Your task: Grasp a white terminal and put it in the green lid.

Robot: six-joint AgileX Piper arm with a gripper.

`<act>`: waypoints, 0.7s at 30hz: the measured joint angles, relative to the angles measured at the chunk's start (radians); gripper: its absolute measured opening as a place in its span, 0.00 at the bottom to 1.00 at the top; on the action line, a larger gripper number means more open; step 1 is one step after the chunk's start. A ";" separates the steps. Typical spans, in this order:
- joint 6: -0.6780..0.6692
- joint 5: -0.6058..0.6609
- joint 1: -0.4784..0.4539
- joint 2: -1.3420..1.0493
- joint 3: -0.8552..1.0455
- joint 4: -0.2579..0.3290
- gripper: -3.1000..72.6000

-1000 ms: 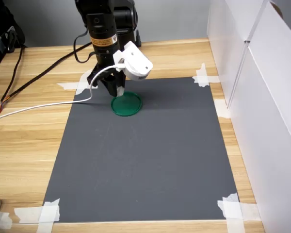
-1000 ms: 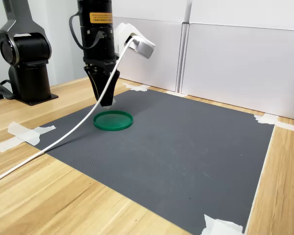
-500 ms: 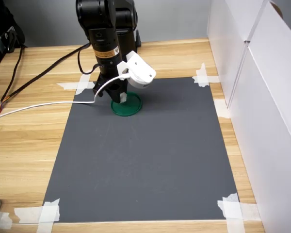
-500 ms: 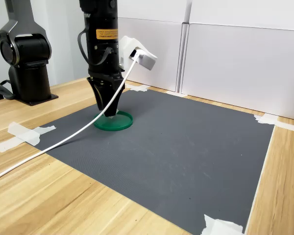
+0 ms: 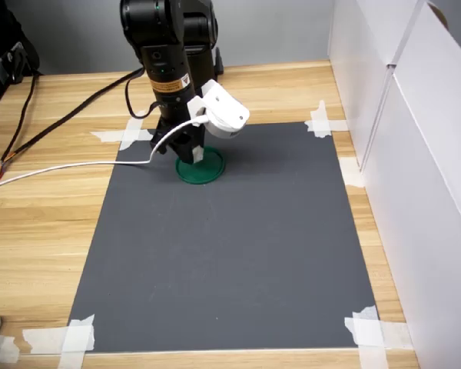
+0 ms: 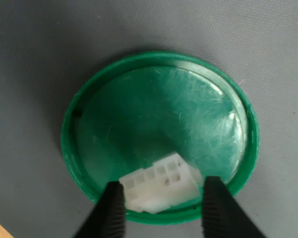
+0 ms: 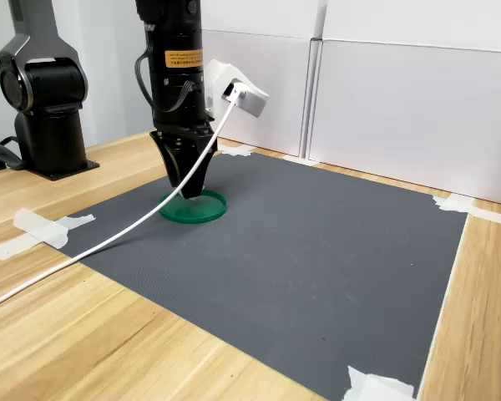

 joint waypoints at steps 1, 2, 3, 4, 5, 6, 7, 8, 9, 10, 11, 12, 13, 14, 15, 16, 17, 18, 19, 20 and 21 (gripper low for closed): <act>0.000 0.000 0.000 0.000 0.000 0.001 0.68; 0.000 0.000 0.000 0.000 0.000 0.002 0.70; 0.000 0.000 0.000 0.000 0.000 0.005 0.72; 0.000 0.000 0.000 0.000 0.000 0.004 0.73; 0.000 -0.001 0.000 0.000 0.000 0.004 0.74; 0.000 -0.001 0.000 0.000 0.000 0.005 0.74; 0.000 -0.002 0.000 -0.001 0.000 0.006 0.74; 0.001 -0.004 0.000 -0.006 0.000 0.008 0.74; 0.001 -0.009 0.000 -0.012 0.000 0.012 0.74; 0.001 -0.015 0.000 -0.022 0.000 0.018 0.74; 0.001 -0.023 0.000 -0.035 0.000 0.027 0.74; 0.001 -0.030 0.000 -0.051 0.000 0.039 0.74; 0.001 -0.036 0.000 -0.071 0.000 0.050 0.74; 0.003 -0.042 0.000 -0.094 0.000 0.059 0.74; 0.008 -0.046 0.000 -0.120 0.000 0.066 0.72; 0.014 -0.051 0.000 -0.149 0.000 0.072 0.70; 0.025 -0.052 0.000 -0.180 0.000 0.079 0.67; 0.040 -0.052 0.000 -0.212 0.000 0.087 0.63; 0.056 -0.052 0.000 -0.246 0.000 0.094 0.59; 0.077 -0.052 0.000 -0.274 0.000 0.103 0.53; 0.097 -0.052 0.000 -0.307 0.000 0.113 0.46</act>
